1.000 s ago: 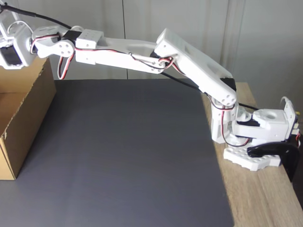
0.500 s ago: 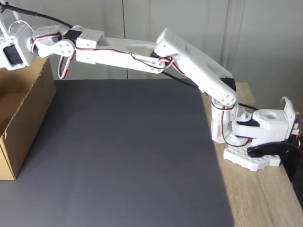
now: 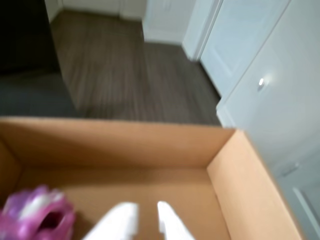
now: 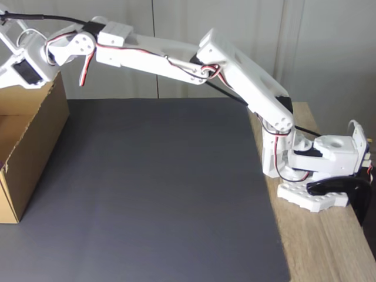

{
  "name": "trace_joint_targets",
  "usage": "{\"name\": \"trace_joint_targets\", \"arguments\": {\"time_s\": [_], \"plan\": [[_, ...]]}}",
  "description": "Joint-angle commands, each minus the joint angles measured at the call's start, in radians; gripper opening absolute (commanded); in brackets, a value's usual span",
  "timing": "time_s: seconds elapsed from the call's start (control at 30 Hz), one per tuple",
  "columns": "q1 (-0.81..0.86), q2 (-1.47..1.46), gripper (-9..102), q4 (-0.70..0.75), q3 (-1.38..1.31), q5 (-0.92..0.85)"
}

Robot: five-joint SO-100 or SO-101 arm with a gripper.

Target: Grasp a ball and put it in the box.

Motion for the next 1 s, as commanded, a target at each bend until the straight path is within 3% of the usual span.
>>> {"name": "trace_joint_targets", "arguments": {"time_s": [0.0,0.4,0.87,0.97], "plan": [[-0.009,0.118,0,0.087,-0.054,0.000],[-0.003,0.371,0,0.535,-0.040,-0.041],[-0.034,0.555,0,0.723,-0.040,-0.044],[-0.038,0.680,0,0.669,0.140,-0.054]]}}
